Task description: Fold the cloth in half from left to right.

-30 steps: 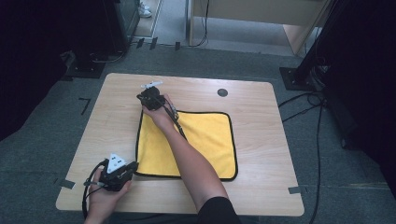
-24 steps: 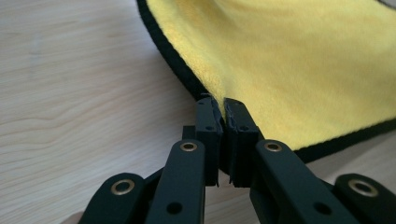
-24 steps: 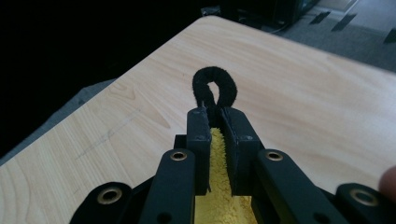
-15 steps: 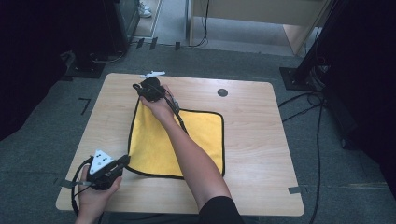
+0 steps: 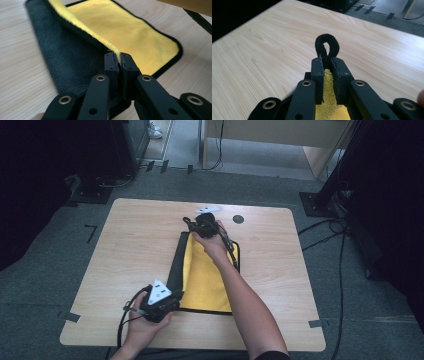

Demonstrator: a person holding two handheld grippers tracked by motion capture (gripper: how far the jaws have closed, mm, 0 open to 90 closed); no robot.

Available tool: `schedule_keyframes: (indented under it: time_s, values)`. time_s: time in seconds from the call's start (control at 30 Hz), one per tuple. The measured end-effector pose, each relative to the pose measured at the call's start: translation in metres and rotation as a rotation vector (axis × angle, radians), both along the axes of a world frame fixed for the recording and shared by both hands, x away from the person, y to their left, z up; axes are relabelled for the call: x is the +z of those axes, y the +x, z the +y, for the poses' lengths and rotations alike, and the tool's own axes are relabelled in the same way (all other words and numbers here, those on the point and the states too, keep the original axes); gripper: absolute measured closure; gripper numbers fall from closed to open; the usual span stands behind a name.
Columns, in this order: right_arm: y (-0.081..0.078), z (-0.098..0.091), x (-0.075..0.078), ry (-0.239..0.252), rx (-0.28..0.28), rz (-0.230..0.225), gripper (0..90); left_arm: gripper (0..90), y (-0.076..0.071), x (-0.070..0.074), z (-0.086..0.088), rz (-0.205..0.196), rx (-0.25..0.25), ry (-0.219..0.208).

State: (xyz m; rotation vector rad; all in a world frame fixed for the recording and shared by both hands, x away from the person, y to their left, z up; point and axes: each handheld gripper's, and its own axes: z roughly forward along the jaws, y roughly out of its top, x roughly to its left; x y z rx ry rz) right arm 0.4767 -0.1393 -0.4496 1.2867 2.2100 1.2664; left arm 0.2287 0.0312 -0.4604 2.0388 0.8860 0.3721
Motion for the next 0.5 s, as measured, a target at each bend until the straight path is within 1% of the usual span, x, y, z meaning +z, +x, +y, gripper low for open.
schedule_keyframes:
  time_s: [0.07,0.1,0.13,0.23,0.33,0.4,0.43,0.47,0.5]
  values:
    - [-0.005,-0.020,-0.006,-0.007,-0.009,0.004,80.9,85.2,0.001,-0.003,-0.016,0.008,-0.030,0.010]
    - [-0.008,-0.036,-0.011,-0.021,-0.026,0.011,80.9,85.2,0.001,-0.006,-0.027,0.014,-0.048,0.013]
    - [-0.008,-0.036,-0.011,-0.021,-0.026,0.011,80.9,85.2,0.001,-0.008,-0.035,0.021,-0.062,0.014]
    - [-0.011,-0.058,-0.018,-0.022,-0.050,0.019,80.9,85.2,0.001,-0.015,-0.057,0.042,-0.092,0.013]
    - [-0.013,-0.081,-0.026,-0.022,-0.074,0.037,80.8,85.3,0.001,-0.020,-0.072,0.058,-0.114,0.016]
    - [-0.015,-0.093,-0.029,-0.023,-0.084,0.037,80.8,85.3,0.003,-0.023,-0.081,0.068,-0.119,0.011]
    - [-0.016,-0.104,-0.032,-0.016,-0.098,0.037,80.9,85.3,0.004,-0.023,-0.084,0.071,-0.122,0.008]
    - [-0.016,-0.104,-0.032,-0.016,-0.098,0.037,80.9,85.3,0.005,-0.023,-0.088,0.068,-0.124,0.009]
    - [-0.016,-0.109,-0.033,-0.008,-0.109,0.040,80.9,85.2,0.005,-0.022,-0.091,0.063,-0.125,0.007]
